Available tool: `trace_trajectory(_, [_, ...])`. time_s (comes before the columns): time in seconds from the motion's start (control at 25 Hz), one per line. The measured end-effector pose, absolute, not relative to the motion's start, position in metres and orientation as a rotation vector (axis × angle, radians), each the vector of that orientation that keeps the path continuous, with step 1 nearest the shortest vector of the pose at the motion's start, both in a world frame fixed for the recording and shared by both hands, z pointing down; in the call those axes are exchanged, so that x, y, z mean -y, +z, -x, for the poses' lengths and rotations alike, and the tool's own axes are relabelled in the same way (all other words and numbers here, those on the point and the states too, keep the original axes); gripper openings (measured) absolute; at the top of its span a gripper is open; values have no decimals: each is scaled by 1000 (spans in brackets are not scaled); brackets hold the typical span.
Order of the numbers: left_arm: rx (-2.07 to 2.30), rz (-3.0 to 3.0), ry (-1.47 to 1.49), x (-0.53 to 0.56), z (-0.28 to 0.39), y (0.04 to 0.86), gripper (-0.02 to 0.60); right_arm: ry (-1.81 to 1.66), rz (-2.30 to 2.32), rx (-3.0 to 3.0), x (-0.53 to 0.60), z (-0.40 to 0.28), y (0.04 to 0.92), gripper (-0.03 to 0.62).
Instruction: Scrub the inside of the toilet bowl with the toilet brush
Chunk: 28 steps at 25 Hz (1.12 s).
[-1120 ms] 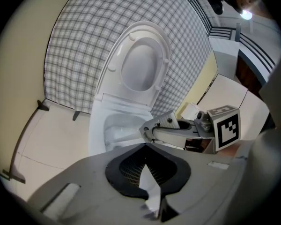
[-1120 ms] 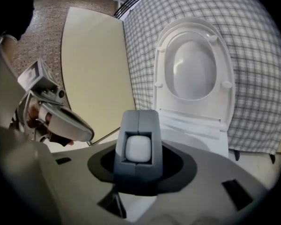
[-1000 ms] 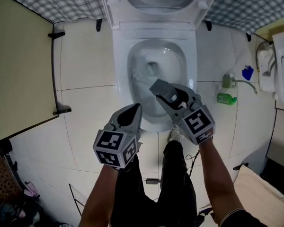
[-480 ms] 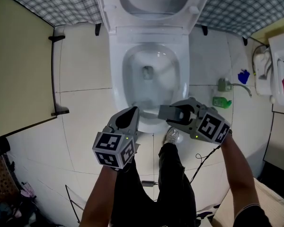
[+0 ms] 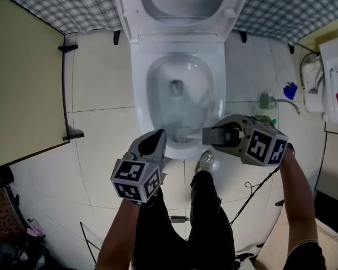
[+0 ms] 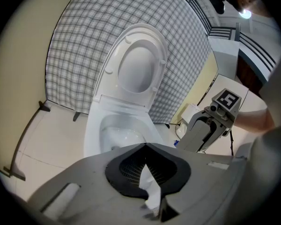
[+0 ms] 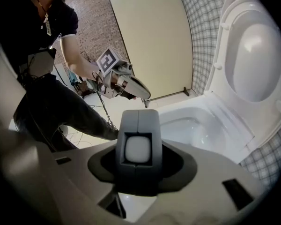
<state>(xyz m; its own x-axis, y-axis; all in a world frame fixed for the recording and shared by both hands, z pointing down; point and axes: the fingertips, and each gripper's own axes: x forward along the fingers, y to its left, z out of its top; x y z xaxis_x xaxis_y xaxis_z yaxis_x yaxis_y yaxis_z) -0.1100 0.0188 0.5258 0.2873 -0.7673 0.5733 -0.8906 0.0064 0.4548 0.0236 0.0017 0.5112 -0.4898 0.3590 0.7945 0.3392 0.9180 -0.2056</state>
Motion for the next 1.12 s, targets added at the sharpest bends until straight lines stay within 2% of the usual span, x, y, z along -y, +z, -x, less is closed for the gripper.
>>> trace_trajectory(0.36, [1461, -1798, 186, -19, 97, 523, 9, -58, 148, 2168, 44, -37, 503, 190])
trace_trajectory(0.72, [1453, -1790, 175, -22, 97, 522, 9, -76, -214, 2265, 107, 11, 533, 190])
trace_trajectory(1.12, [1442, -1796, 160, -22, 101, 524, 9, -172, -107, 2027, 108, -15, 562, 189])
